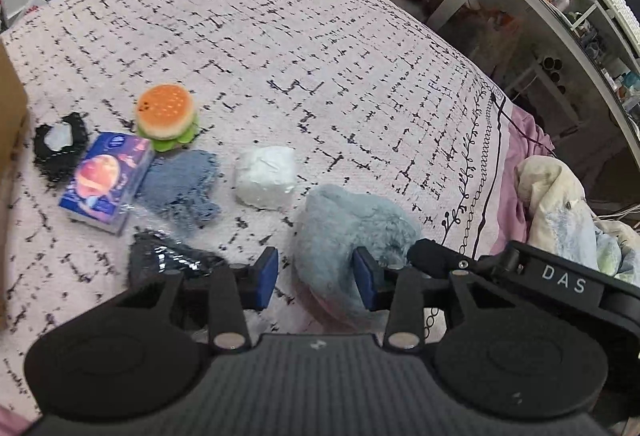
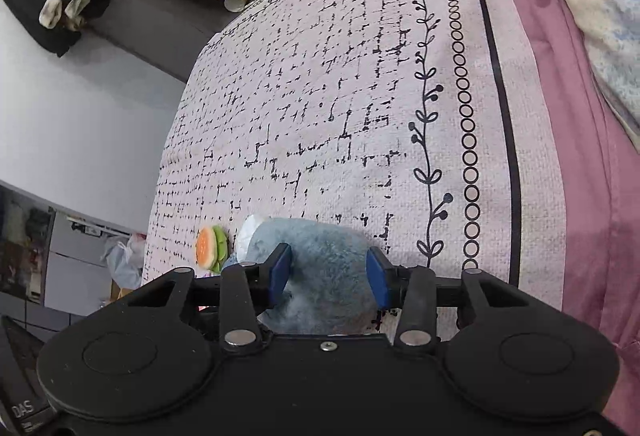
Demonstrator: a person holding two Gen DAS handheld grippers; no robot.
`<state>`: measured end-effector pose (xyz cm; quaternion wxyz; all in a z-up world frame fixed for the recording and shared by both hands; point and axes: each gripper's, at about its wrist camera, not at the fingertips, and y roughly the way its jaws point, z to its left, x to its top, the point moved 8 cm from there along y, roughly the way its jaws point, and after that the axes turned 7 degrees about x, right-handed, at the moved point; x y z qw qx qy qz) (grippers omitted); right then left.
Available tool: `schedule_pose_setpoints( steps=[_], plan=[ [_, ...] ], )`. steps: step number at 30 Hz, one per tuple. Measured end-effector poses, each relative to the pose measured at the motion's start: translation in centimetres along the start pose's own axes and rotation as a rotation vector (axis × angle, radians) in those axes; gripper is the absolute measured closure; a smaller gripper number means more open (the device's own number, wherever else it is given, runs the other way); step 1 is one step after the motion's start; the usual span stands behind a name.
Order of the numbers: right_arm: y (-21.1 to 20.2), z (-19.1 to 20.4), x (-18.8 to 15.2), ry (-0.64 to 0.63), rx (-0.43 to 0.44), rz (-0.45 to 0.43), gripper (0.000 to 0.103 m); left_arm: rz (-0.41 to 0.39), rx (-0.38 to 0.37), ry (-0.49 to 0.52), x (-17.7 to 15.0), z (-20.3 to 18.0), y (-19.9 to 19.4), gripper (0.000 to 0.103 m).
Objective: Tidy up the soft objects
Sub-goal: 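Move both grippers toward the light blue fluffy plush ball, then close both grippers on the blue plush ball and lift it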
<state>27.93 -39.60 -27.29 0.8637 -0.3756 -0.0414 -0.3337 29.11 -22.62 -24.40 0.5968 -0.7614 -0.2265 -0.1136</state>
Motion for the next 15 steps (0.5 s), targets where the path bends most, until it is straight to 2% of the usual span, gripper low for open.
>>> schedule_pose_setpoints(
  steps=[4,8,15],
  plan=[
    [0.3,-0.1,0.1,0.023,0.027,0.004,0.063,-0.007,-0.035,-0.016,0.2,-0.5,0.6,0.075],
    [0.3,-0.1,0.1,0.023,0.036,0.012,0.063,-0.001,-0.042,-0.028,0.3,-0.7,1.2,0.076],
    [2.0,-0.3,-0.3,0.022,-0.01,0.015,0.065,0.036,-0.07,-0.067,0.2,-0.5,2.1,0.077]
  ],
)
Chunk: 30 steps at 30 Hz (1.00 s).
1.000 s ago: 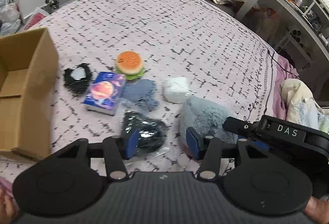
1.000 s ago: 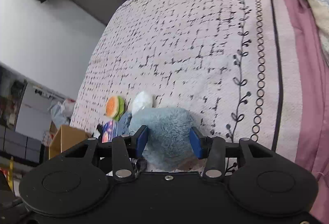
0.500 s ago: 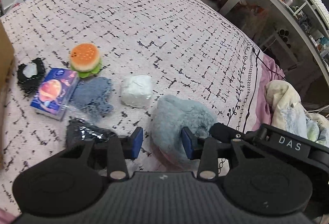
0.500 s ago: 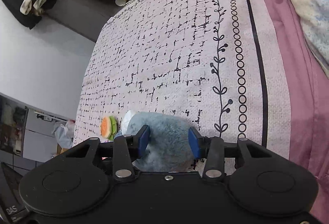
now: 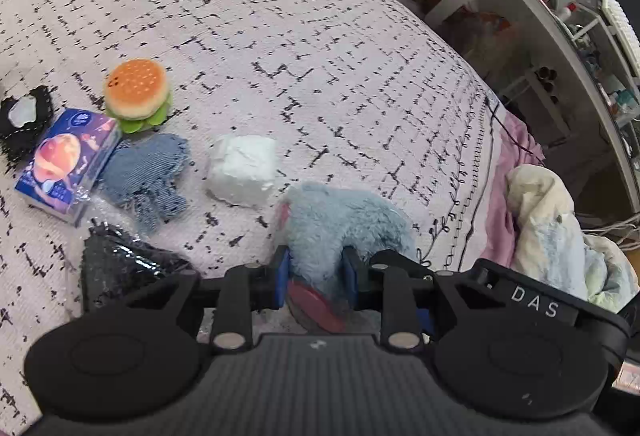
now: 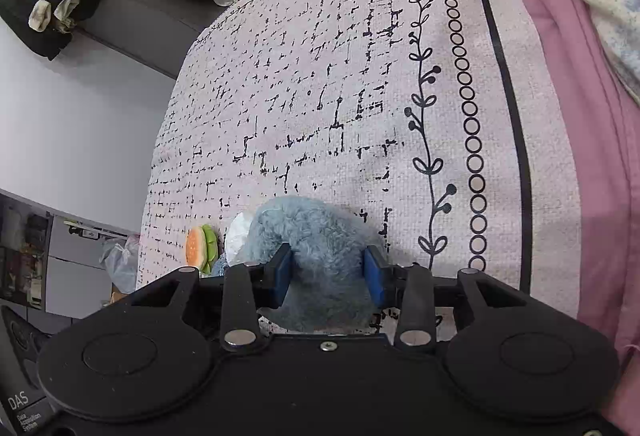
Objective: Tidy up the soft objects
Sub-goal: 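Close both grippers on the blue plush ball and lift it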
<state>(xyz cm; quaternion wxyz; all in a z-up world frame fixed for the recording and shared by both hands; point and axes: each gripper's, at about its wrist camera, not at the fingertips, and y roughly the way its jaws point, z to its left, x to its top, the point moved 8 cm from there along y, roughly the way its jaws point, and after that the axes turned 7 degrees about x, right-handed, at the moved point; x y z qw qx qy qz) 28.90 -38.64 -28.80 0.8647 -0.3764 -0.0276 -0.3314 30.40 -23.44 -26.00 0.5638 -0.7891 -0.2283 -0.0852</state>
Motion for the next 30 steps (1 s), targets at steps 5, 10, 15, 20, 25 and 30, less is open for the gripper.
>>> schedule_pose_setpoints(
  steps=[5,10,15,20,25,30],
  plan=[
    [0.0,0.8,-0.1,-0.03,0.022,-0.011,0.075,-0.025,-0.013,0.002,0.1,0.2,-1.1,0.081],
    [-0.7,2.3,-0.3,-0.047,0.087,-0.032,0.076,-0.071,-0.013,0.027,0.9,0.5,-3.3,0.081],
    [-1.0,4.4,-0.9,-0.089,0.146,-0.038,0.077,-0.107,-0.003,0.033,1.8,1.3,-5.8,0.082],
    [-1.0,6.6,-1.7,-0.13,0.195,-0.04,0.077,-0.135,-0.001,0.036,2.2,2.6,-8.0,0.082],
    [-1.0,8.2,-2.8,-0.165,0.226,-0.04,0.077,-0.142,-0.005,0.044,2.3,3.8,-9.7,0.083],
    [-1.3,9.1,-3.3,-0.192,0.25,-0.041,0.077,-0.153,-0.008,0.052,2.3,4.7,-11.1,0.083]
  ],
)
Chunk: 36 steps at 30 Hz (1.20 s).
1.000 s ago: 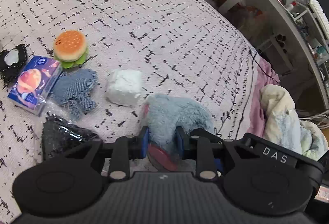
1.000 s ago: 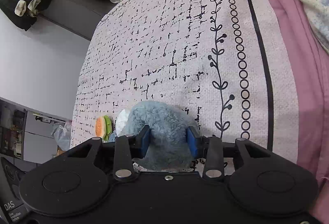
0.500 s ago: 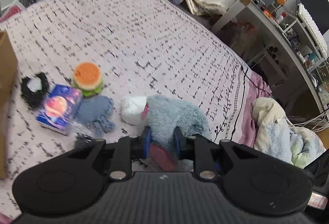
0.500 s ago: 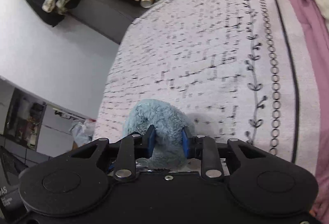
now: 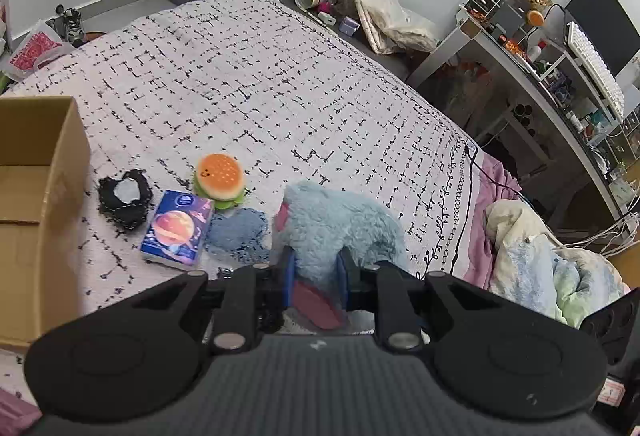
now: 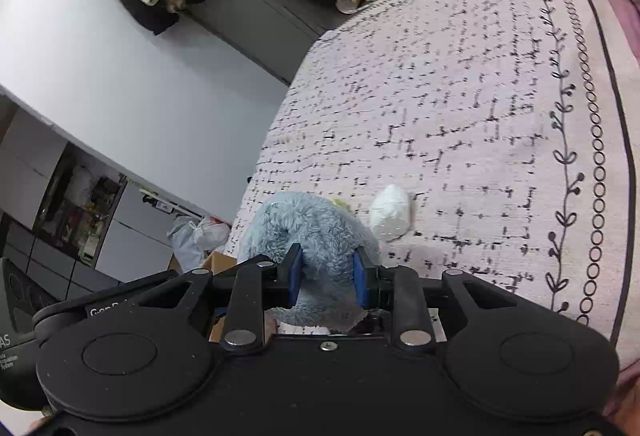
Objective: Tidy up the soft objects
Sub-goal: 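Close both grippers on the blue plush ball and lift it, then carry the blue plush ball with both grippers over the cardboard box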
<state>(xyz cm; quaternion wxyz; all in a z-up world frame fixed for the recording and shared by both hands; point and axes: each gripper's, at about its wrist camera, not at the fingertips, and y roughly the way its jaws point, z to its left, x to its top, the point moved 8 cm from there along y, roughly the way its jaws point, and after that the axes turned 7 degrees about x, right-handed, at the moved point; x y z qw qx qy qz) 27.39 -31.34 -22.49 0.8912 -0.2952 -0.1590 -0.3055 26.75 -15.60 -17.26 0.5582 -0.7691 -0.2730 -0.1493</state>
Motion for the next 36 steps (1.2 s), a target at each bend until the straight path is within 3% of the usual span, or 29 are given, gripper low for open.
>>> schedule_pose_setpoints(
  steps=[12,21,36],
  plan=[
    [0.8,5.5,-0.9,-0.121,0.026,0.019,0.078,-0.025,-0.009,-0.016,1.9,3.0,-4.4,0.084],
    [3.2,10.6,-2.8,-0.181,0.078,0.055,0.078,-0.064,0.009,-0.07,3.5,7.9,-8.0,0.084],
    [8.0,16.5,-7.4,-0.248,0.113,0.15,0.078,-0.076,0.06,-0.176,4.0,16.4,-10.8,0.085]
  ],
)
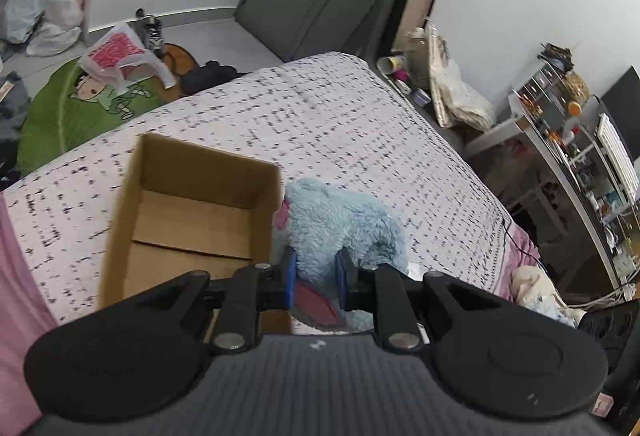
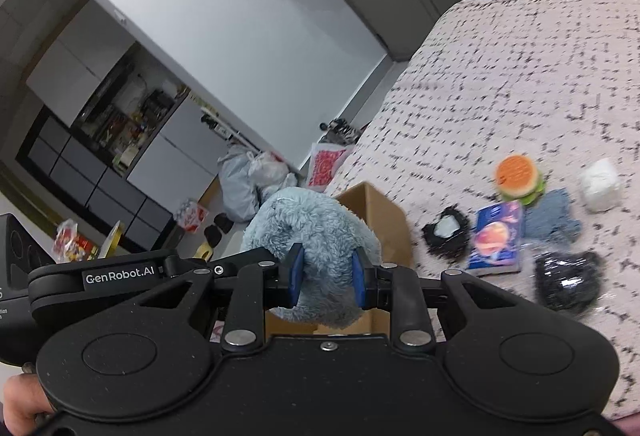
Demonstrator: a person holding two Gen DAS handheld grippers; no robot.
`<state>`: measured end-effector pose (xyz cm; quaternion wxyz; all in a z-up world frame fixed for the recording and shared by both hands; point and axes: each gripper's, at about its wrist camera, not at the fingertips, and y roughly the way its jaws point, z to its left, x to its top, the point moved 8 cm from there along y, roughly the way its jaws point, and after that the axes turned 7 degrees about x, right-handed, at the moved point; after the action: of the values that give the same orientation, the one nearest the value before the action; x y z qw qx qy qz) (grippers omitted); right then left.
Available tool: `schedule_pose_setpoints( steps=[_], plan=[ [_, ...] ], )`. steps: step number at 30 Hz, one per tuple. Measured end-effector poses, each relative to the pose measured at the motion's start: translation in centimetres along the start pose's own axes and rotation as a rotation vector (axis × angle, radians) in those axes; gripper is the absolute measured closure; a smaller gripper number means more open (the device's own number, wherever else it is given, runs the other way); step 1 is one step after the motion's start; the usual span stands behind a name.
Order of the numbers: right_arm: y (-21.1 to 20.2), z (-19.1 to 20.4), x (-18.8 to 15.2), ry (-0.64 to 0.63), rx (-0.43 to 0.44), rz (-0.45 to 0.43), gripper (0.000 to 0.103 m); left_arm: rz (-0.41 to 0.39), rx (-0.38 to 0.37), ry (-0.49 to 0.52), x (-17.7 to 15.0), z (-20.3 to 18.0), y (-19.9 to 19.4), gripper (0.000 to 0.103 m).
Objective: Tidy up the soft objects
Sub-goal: 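Carry the blue plush ball with both grippers over the cardboard box, then open both grippers to drop the plush ball into the box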
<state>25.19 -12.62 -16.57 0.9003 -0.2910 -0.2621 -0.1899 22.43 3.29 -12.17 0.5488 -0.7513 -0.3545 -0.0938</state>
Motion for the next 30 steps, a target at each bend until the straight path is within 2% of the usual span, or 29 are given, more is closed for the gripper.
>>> schedule_pose_setpoints(
  steps=[12,20,24,26,28,30],
  plan=[
    [4.6,2.7,-2.5,-0.037,0.009,0.109,0.078,0.049,0.078,-0.104,0.2,6.5,0.3,0.085],
    [6.3,3.3,-4.2,-0.053,0.003,0.164,0.075,0.077,0.141,-0.141,-0.4,8.6,0.9,0.084],
    [7.1,2.7,-5.1,-0.026,-0.013,0.209,0.072,0.124,0.242,-0.159,-1.0,10.2,2.1,0.08],
    [6.9,2.4,-5.5,-0.024,-0.02,0.224,0.064,0.122,0.29,-0.176,-1.0,11.2,2.1,0.08],
    [6.4,2.3,-5.7,-0.025,-0.019,0.223,0.059,0.111,0.293,-0.202,-0.8,11.8,1.7,0.071],
    [6.0,2.6,-5.8,-0.021,-0.006,0.226,0.059,0.11,0.3,-0.218,-0.8,12.0,1.3,0.065]
  ],
)
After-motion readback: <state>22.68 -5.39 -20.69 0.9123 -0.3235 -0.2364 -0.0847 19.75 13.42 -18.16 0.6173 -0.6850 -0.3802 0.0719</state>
